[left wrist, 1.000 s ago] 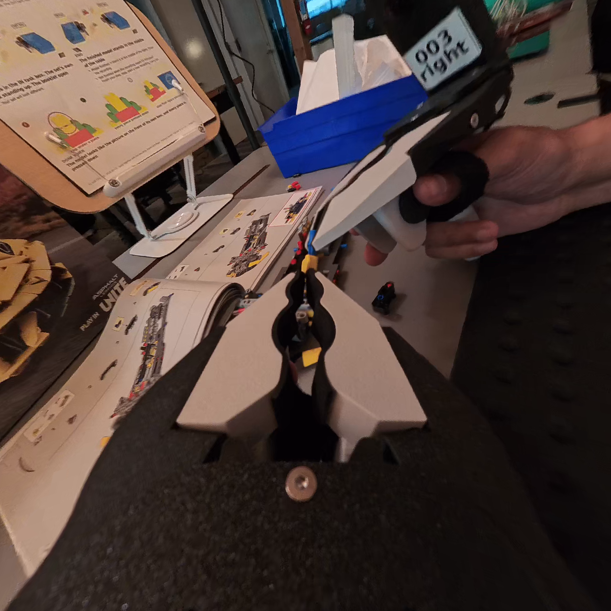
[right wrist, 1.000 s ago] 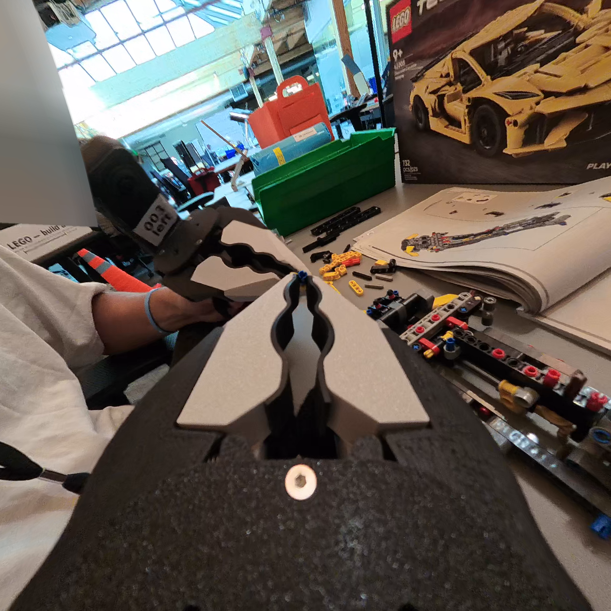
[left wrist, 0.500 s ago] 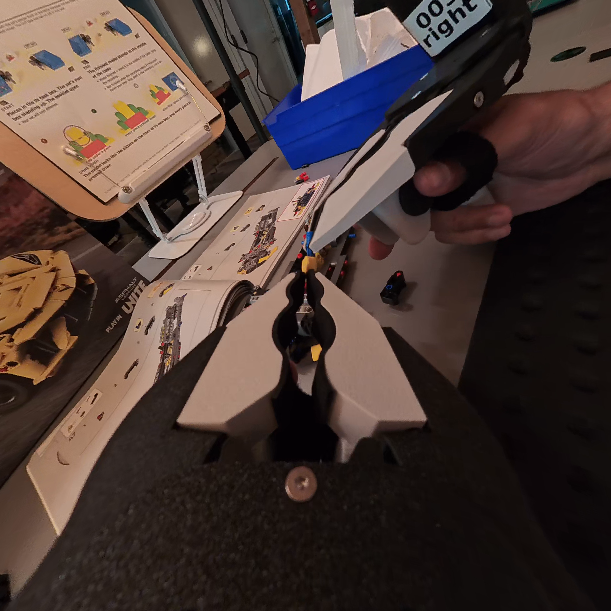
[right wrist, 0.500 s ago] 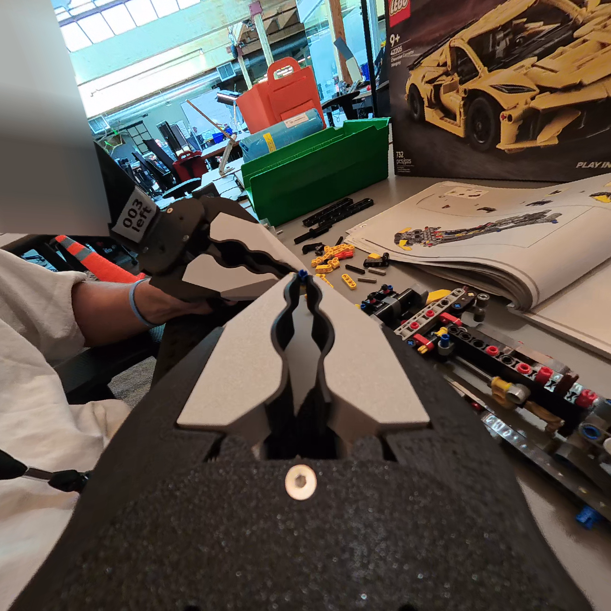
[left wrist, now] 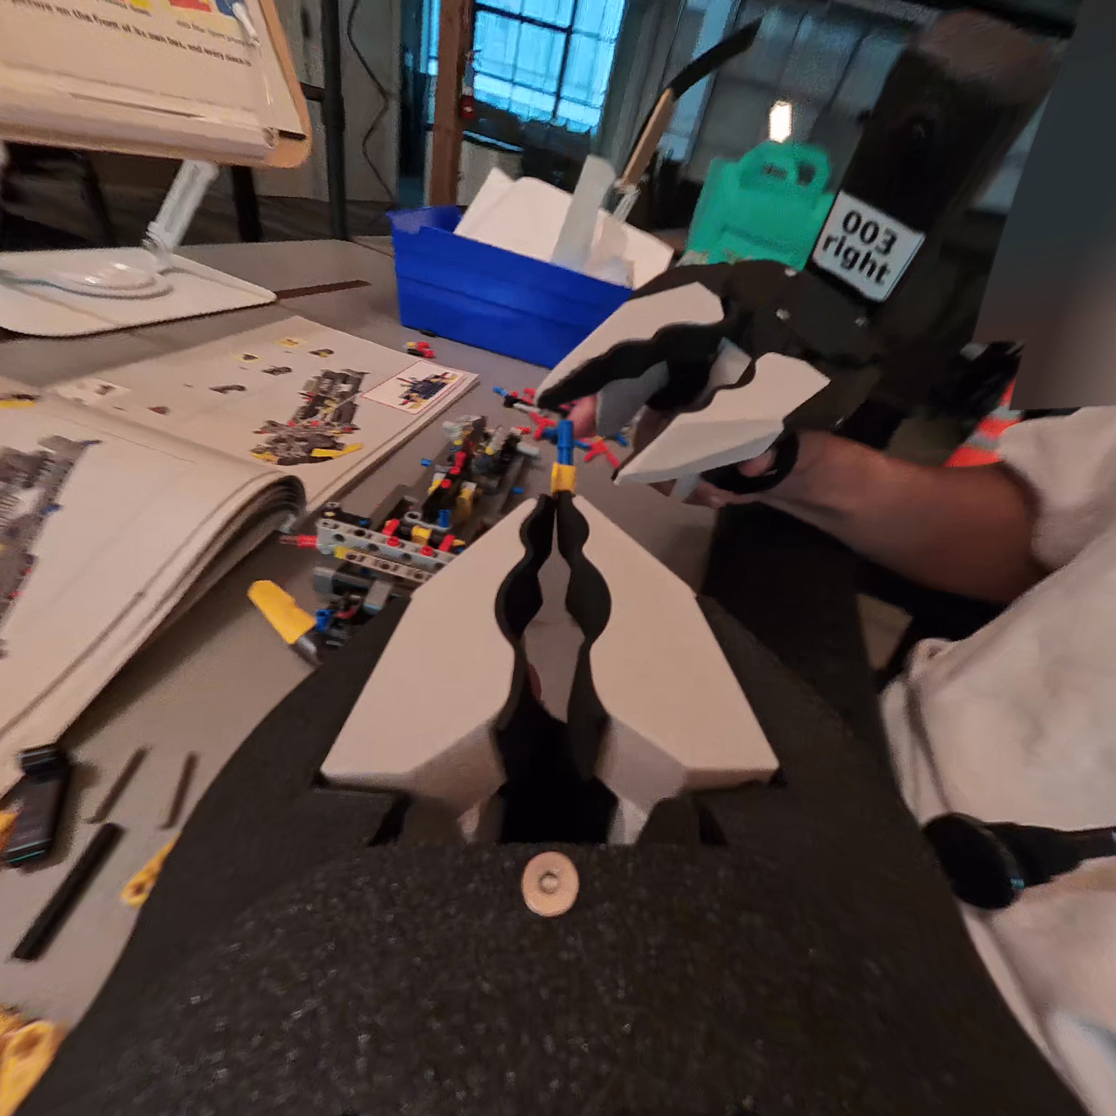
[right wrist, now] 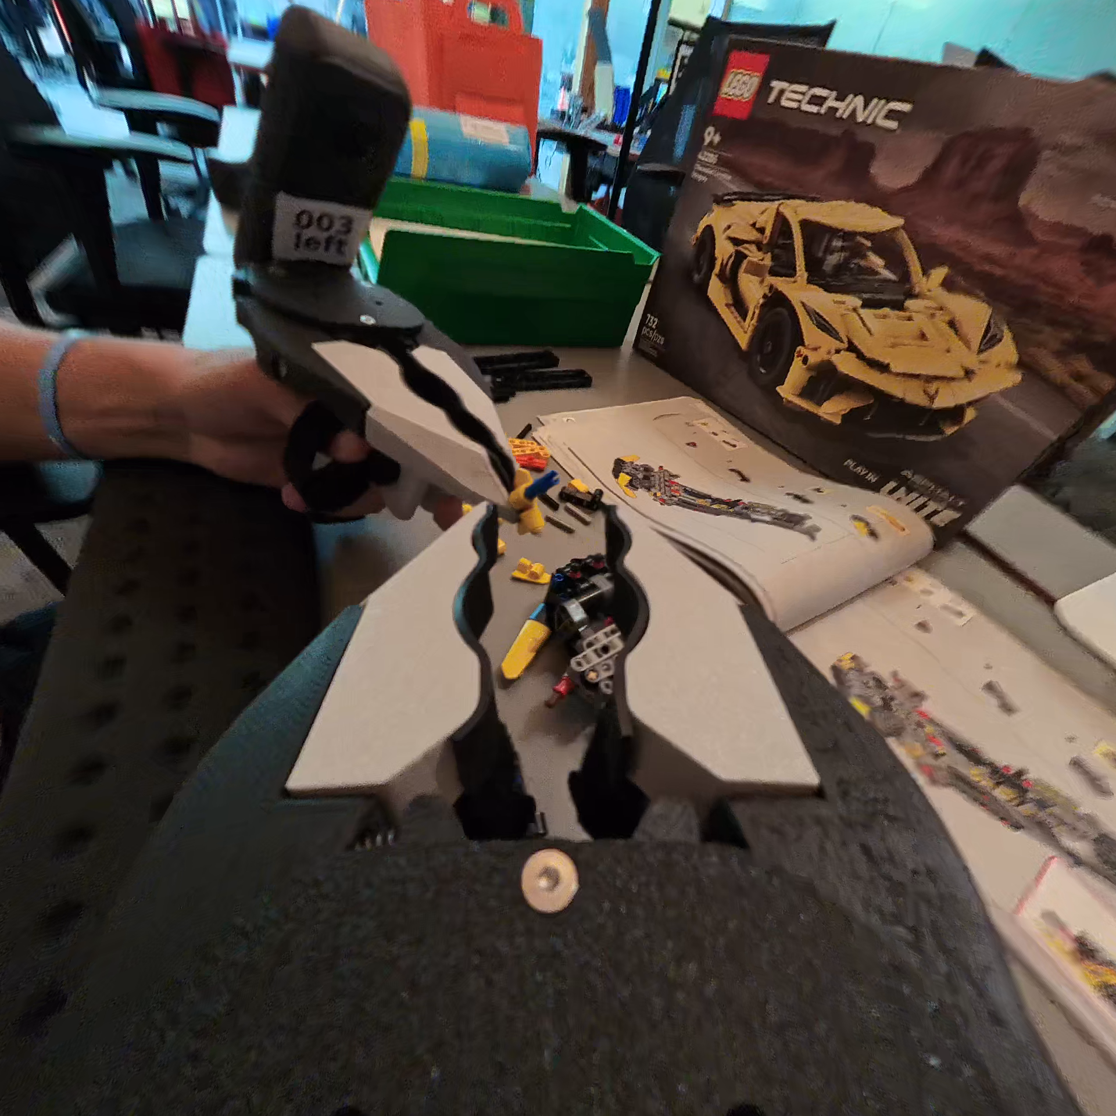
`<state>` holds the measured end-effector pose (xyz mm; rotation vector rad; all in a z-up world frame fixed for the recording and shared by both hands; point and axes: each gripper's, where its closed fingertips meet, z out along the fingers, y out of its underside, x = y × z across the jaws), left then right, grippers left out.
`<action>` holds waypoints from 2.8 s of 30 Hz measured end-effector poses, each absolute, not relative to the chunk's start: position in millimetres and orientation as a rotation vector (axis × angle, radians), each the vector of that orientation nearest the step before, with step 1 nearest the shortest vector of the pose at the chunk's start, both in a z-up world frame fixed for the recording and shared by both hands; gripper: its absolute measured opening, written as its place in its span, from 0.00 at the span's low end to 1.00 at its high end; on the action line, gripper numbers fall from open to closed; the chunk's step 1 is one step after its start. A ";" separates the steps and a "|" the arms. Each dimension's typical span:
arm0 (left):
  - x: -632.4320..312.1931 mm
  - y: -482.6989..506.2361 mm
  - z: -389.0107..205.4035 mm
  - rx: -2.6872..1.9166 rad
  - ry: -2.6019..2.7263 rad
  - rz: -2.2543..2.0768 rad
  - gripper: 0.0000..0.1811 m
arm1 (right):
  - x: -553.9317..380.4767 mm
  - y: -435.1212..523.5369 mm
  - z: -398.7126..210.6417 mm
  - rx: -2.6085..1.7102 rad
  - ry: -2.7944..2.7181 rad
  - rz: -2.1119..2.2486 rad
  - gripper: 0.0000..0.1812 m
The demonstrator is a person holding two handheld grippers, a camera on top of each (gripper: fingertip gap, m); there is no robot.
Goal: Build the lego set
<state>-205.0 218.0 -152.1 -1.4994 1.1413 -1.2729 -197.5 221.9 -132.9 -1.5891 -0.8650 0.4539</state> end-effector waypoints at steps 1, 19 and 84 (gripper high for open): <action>-205.8 218.2 -149.9 -1.511 1.114 -1.339 0.00 | -199.8 222.4 -130.3 -1.574 -0.920 0.401 0.19; -209.1 224.0 -147.2 -1.557 1.027 -1.507 0.00 | -211.4 236.9 -129.4 -1.498 -1.265 0.008 0.14; -218.1 224.2 -119.8 -1.461 0.869 -1.769 0.00 | -222.8 230.3 -111.2 -1.544 -0.664 1.093 0.03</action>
